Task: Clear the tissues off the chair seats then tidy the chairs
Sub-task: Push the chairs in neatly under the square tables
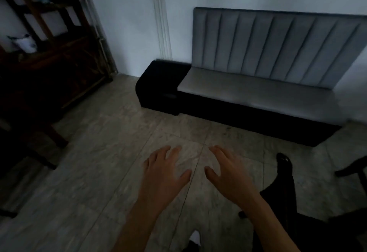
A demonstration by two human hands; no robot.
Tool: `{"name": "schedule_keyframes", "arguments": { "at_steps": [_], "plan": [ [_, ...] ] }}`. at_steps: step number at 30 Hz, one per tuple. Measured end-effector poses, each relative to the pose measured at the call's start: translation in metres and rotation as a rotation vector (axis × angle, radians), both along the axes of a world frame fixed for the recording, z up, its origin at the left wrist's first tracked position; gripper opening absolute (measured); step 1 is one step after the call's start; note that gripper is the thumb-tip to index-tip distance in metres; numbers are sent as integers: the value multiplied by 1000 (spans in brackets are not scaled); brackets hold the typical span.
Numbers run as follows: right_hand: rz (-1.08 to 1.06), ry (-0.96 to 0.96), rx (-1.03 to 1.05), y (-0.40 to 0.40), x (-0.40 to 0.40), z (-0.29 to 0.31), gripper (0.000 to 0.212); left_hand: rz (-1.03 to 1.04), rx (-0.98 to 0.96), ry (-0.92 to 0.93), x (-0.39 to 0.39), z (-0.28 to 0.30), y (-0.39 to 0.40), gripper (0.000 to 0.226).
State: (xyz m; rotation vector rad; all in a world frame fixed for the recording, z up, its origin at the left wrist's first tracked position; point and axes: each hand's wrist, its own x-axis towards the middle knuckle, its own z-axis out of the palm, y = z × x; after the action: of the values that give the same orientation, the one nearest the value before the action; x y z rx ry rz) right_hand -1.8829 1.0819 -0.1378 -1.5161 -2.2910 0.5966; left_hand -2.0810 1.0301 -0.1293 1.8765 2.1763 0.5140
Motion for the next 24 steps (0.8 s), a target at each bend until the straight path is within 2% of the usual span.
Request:
{"name": "schedule_keyframes", "arguments": {
  "at_steps": [7,11,17,20,22,24],
  "plan": [
    [-245,52,33,83,33,8,58,-198,35,56,33,16,132,85],
    [-457,93,33,100,75,8,60,-398,58,31,82,17,193,81],
    [-847,61,27,78,146,10,61,-817,44,6,176,19,242,76],
    [-1101,67,18,51,173,9,63,-1032,47,7,226,18,254,79],
    [-1140,50,-24,39,178,11,61,-1072,54,-8,243,16,255,78],
    [-1333,59,-42,13,185,14,60,-1247,80,-34,277,16,250,72]
  ]
}}
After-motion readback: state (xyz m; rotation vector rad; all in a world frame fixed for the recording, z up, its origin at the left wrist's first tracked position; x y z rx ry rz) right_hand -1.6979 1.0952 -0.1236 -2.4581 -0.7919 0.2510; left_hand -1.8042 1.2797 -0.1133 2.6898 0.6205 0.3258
